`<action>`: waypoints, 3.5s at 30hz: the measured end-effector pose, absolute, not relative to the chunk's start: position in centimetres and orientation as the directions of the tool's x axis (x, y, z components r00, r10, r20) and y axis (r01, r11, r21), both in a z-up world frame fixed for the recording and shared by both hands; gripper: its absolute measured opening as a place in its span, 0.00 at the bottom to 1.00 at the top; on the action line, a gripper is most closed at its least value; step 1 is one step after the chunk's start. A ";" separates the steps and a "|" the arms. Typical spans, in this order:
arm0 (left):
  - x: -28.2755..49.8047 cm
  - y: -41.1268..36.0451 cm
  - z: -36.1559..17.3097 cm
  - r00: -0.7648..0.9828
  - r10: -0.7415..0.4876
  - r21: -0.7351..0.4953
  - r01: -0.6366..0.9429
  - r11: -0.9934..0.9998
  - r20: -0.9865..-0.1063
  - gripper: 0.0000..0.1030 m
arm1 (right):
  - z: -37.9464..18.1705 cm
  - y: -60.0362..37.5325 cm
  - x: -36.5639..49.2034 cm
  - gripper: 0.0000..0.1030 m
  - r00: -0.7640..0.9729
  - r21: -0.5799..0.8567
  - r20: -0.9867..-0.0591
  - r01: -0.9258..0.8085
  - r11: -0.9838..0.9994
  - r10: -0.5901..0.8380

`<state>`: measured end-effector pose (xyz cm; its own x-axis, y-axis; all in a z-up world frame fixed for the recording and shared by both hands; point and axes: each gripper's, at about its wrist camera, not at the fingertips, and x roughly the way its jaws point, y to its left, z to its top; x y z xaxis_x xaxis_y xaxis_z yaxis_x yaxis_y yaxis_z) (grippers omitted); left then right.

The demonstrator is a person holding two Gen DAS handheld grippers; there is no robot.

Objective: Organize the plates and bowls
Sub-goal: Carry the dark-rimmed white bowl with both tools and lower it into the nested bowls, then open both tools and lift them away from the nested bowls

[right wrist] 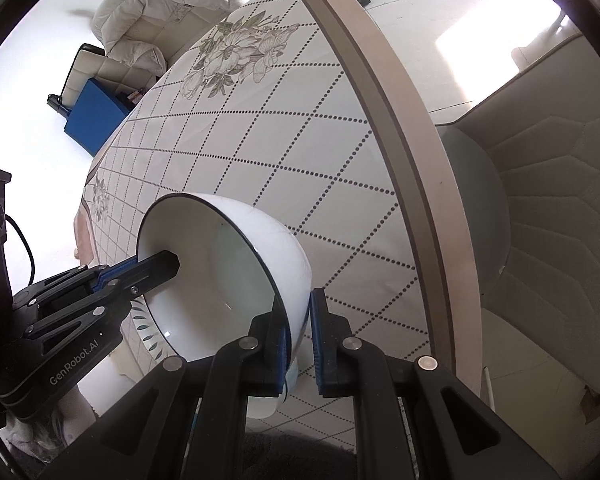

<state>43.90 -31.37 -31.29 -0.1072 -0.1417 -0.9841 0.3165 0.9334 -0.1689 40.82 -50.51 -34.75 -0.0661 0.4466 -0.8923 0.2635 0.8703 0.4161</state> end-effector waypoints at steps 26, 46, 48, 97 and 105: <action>35.4 -23.1 -32.9 -0.164 -0.094 -0.134 0.248 0.959 -0.982 0.06 | -37.2 -41.4 31.3 0.11 -0.191 0.394 -0.882 0.202 0.896 0.431; 35.3 -23.6 -34.9 -0.188 -0.059 -0.105 0.247 0.963 -0.980 0.06 | -38.1 -41.3 32.2 0.11 -0.195 0.331 -0.911 0.177 0.927 0.363; 35.4 -23.5 -35.0 -0.194 -0.063 -0.109 0.240 0.965 -0.979 0.06 | -38.1 -41.3 32.3 0.11 -0.201 0.329 -0.911 0.176 0.928 0.361; 28.5 -19.0 -19.1 0.272 -0.035 -0.019 0.059 0.998 -0.962 0.43 | -19.4 -40.3 22.6 0.95 0.197 0.098 -0.977 0.049 0.994 0.086; 26.9 -18.5 -16.7 0.340 0.001 0.014 0.036 0.999 -0.940 0.68 | -16.1 -39.9 21.4 0.95 0.275 0.050 -0.961 0.064 0.997 0.031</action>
